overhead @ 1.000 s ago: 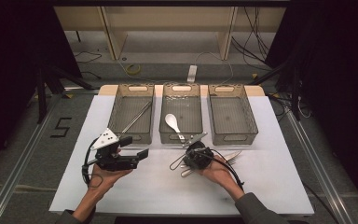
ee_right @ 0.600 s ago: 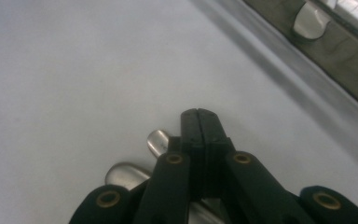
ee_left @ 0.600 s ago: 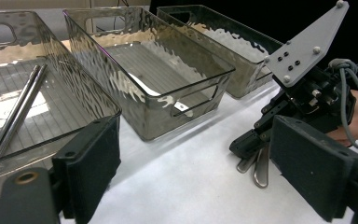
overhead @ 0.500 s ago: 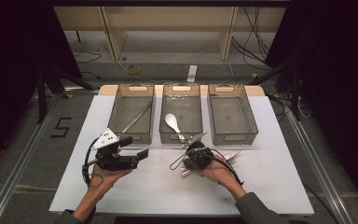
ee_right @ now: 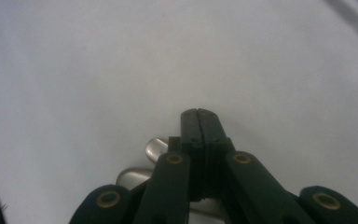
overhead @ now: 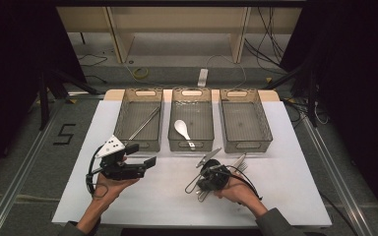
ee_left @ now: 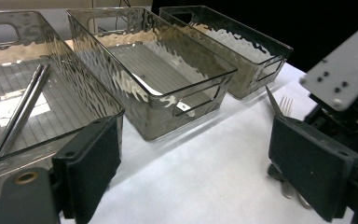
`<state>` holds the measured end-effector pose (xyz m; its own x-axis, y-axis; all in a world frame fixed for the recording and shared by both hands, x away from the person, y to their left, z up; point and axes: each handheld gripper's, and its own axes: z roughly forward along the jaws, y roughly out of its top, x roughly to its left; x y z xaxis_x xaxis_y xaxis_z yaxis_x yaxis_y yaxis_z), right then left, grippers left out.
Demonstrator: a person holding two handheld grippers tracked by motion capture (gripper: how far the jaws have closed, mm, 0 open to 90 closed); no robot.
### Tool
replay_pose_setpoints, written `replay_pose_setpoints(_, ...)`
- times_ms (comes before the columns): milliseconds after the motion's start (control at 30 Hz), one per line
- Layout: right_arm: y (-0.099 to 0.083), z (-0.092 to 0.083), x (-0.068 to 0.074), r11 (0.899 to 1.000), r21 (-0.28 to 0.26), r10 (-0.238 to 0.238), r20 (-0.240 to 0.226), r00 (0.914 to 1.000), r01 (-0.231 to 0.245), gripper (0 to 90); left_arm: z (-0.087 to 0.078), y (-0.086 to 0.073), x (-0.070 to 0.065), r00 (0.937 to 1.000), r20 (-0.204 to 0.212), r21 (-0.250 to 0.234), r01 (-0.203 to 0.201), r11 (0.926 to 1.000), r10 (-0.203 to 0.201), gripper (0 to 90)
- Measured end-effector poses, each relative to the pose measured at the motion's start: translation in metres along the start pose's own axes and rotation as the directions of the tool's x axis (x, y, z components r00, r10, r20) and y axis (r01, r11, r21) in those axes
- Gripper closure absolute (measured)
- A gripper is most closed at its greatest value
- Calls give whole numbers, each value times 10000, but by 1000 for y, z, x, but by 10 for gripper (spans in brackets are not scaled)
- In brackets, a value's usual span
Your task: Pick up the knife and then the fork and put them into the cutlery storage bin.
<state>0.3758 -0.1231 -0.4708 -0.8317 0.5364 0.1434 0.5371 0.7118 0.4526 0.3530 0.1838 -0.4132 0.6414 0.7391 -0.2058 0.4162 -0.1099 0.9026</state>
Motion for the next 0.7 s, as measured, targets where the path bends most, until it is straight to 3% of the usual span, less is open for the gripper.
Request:
replay_pose_setpoints(567,-32,-19,13,9929,872,-806,-92,9967,811,900,-1,-1,0,10000,-87,-4,37,10000,-37,158)
replay_pose_setpoints(667,-39,-23,16,9943,852,-638,-47,9980,640,900,-2,-2,1,9999,-118,14,20,10000,-20,158)
replay_pose_setpoints(700,-42,-25,15,9927,910,-793,-56,9968,795,900,-2,-2,1,9999,-138,9,33,10000,-33,158)
